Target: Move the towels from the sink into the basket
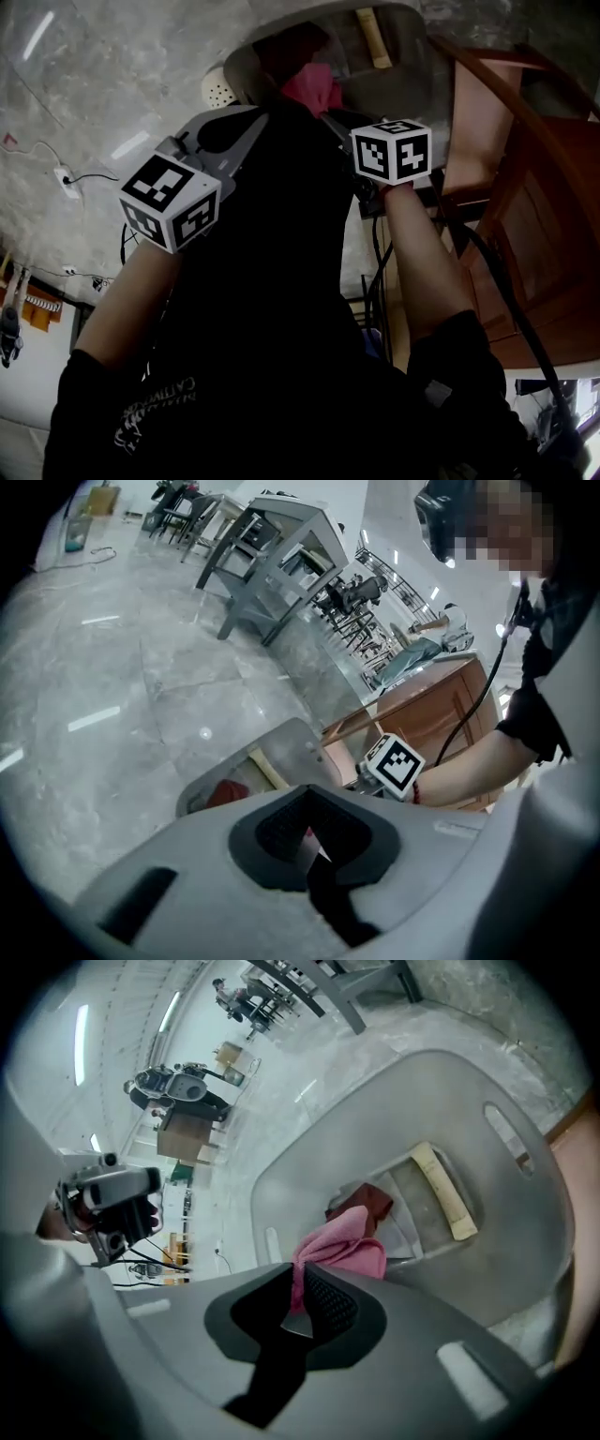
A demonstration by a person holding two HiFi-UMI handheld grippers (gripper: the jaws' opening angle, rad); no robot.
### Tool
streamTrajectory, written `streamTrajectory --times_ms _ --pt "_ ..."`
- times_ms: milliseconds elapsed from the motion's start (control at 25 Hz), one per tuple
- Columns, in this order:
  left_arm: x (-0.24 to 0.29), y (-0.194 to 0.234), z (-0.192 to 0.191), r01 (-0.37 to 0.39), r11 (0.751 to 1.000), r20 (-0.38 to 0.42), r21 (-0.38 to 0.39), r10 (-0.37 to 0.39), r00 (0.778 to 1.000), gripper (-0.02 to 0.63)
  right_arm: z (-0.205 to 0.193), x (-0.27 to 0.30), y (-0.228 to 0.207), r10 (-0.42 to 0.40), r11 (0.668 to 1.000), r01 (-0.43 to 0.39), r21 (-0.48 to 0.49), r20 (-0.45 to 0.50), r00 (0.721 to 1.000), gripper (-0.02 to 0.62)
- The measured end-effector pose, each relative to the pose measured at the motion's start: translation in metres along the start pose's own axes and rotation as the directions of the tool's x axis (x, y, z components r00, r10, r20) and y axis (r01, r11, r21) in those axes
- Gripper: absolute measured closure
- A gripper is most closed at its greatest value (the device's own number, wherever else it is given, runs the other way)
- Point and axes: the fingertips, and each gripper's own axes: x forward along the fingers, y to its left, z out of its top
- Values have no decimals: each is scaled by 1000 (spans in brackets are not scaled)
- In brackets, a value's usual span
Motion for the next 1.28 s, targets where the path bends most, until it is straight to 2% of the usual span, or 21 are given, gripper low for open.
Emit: streamTrajectory --times_ms 120,240,400,600,720,840,1080,1160,1240,1280 --pt "14 -3 -3 43 998 20 -50 -42 999 603 -4 11 -27 -92 994 92 54 5 996 554" --pt "20 0 -2 66 991 68 -119 -58 996 604 1 20 -42 -129 984 124 125 33 991 554" --pt "29 13 -9 34 996 44 -81 -30 999 604 8 31 -48 -131 976 121 182 45 990 550" --pt "33 20 -15 31 996 30 -88 -29 999 604 8 26 -52 -152 977 144 155 43 987 519" --pt "32 13 -19 21 996 19 -86 -19 1000 604 -5 17 -50 -145 976 138 166 31 989 483" --pt "25 -3 -9 26 998 36 -63 -23 999 604 -17 4 -49 -142 968 134 213 26 989 478" --pt "2 -32 11 -28 998 99 -54 33 995 604 -21 -30 -20 -112 975 95 199 74 991 491" --pt "-5 -48 22 -32 998 138 -50 38 990 604 -19 -50 -13 -124 977 105 185 98 987 500" --pt "-11 -62 35 -51 998 184 -39 57 981 604 -13 -74 -3 -120 983 101 153 124 985 588" --pt "-14 -67 42 -70 997 207 -34 76 975 604 -9 -84 7 -89 989 73 129 130 988 589"
